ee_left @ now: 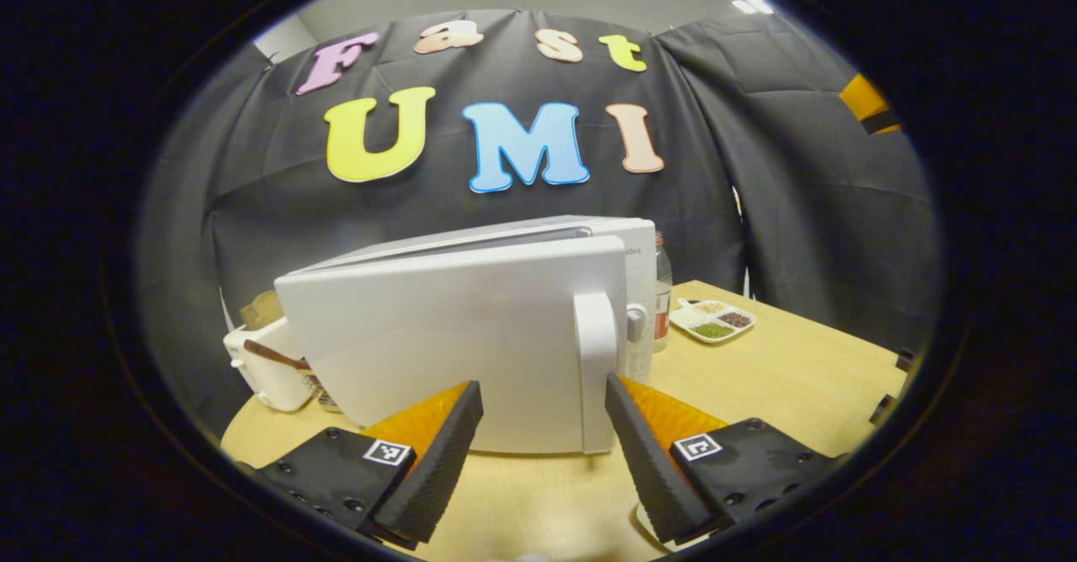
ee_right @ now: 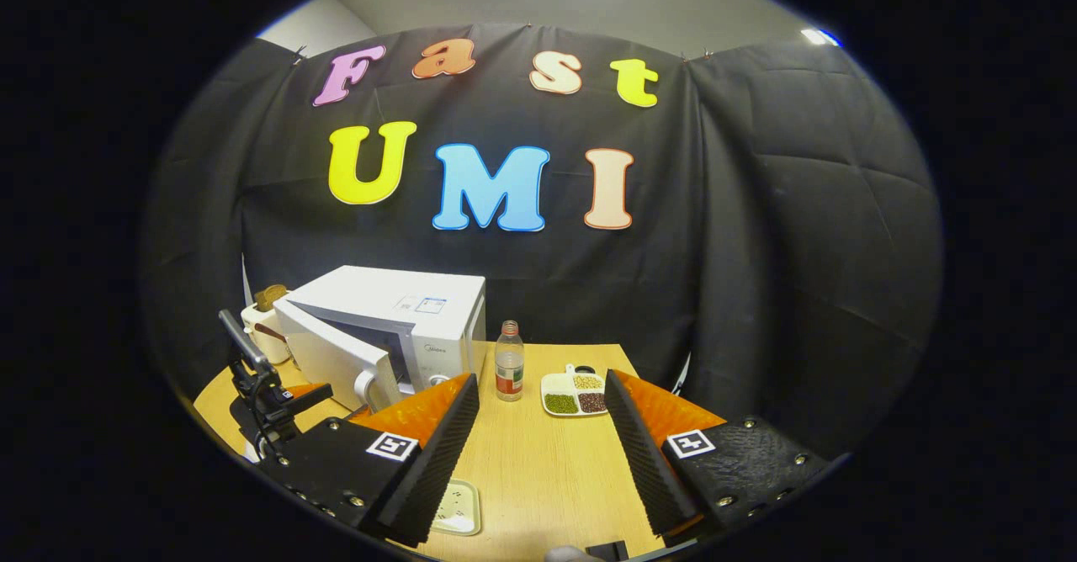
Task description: Open the microwave oven with the left hand, put the food in, and close the microwave oven.
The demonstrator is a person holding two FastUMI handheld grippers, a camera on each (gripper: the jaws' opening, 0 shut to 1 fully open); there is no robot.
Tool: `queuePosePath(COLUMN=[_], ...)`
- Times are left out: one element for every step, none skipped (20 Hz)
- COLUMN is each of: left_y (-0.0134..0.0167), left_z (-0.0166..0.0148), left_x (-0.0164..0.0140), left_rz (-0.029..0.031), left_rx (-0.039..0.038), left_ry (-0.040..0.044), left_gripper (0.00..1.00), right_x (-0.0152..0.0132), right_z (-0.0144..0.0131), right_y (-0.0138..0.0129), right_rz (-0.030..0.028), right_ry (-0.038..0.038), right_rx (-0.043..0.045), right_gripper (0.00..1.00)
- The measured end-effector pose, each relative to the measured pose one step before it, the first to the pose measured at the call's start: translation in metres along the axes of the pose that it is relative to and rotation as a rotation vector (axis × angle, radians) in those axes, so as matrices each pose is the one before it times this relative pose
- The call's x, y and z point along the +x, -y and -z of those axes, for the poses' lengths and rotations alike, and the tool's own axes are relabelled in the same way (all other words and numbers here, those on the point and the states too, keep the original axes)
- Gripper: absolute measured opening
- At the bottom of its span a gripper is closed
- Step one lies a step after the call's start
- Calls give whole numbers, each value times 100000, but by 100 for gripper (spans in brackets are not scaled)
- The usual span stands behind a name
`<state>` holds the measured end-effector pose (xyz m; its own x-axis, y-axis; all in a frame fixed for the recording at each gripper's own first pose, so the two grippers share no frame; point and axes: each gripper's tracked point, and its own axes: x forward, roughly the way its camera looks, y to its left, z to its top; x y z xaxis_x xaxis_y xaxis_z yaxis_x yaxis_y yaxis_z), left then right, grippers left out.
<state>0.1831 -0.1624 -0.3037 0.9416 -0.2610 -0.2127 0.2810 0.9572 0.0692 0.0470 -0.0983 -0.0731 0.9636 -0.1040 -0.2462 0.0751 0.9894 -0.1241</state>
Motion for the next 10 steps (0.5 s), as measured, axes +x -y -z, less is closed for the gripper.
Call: queuePosePath(left_y=[182, 84, 65, -138, -613, -480, -247, -118, 665, 160], left_z=[-259, -123, -229, -106, -119, 170, 136, 45, 211, 90], left_x=[1017, 890, 662, 757, 556, 685, 589, 572, 161, 34], left_rz=[-785, -771, -843, -1205, -2735, -1759, -442, -375, 2256, -413], left_rx=[443, 222, -164, 130, 663, -1208, -2801, -2739, -2048, 319], left_ry=[481, 119, -21, -323, -246, -406, -1023, -773, -566, 247], left_gripper=[100, 100, 98, 100, 100, 98, 100, 100, 98, 98], right_x=[382, 403, 443, 391, 320, 312, 203, 253, 272, 166], right_z=[242, 54, 99, 64, -8, -91, -127, -6, 98, 66], right_y=[255, 146, 7, 185, 154, 130, -28, 91, -37, 15], right_rz=[447, -145, -155, -43, -278, -131, -374, -186, -225, -317], right_ry=[-608, -920, -480, -590, -388, -104, 79, -110, 152, -241], right_rx=[-19, 813, 470, 0, -219, 258, 393, 473, 395, 87], right_gripper=[89, 89, 92, 92, 92, 92, 92, 92, 92, 92])
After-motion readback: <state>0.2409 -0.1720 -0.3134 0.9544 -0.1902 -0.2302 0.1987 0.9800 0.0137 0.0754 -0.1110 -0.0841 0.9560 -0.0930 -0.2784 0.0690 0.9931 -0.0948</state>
